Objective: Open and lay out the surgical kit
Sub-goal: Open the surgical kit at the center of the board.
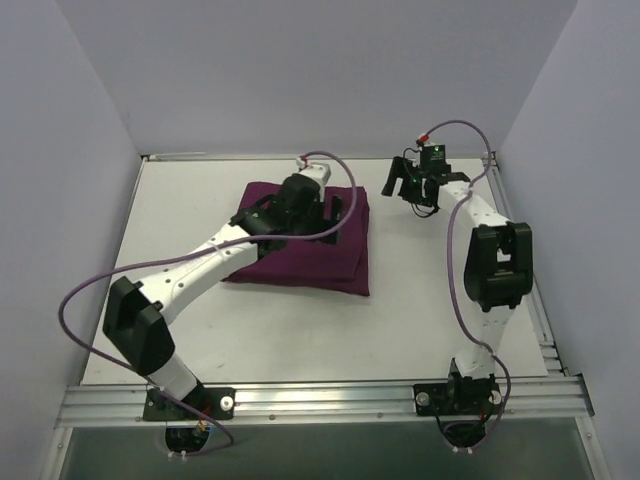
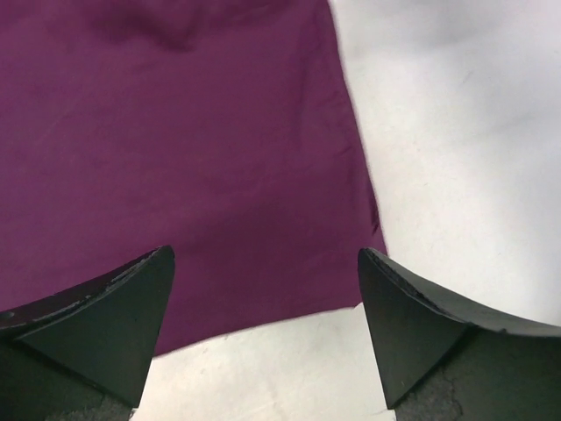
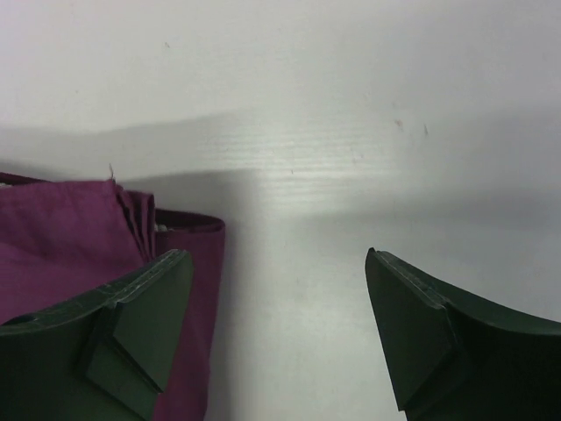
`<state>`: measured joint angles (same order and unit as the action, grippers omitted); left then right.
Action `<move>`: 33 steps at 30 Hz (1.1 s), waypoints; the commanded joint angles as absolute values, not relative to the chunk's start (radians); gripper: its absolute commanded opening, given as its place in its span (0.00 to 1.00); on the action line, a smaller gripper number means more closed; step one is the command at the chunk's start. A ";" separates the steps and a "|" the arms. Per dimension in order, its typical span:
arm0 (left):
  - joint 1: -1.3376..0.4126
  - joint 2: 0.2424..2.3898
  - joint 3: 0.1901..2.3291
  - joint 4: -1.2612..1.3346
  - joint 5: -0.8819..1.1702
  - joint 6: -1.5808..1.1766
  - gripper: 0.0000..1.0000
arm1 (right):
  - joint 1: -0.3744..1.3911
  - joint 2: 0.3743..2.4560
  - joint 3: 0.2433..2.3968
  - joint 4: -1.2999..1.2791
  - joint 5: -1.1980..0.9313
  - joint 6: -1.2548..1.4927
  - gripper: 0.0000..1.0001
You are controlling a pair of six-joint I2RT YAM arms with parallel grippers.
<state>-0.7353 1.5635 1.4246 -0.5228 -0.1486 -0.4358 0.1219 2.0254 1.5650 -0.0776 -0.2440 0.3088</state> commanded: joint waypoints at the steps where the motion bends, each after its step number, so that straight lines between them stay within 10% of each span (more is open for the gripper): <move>1: -0.825 1.679 1.557 -0.454 -0.259 -0.361 0.95 | 0.126 1.747 1.441 -0.140 -0.173 0.409 0.82; 17: -0.962 1.980 1.678 -0.546 -0.405 -0.413 0.82 | -0.026 1.206 1.022 -0.130 -0.256 0.443 0.80; 33: -0.959 1.965 1.617 -0.514 -0.305 -0.440 0.37 | -0.026 1.186 0.936 -0.084 -0.296 0.436 0.80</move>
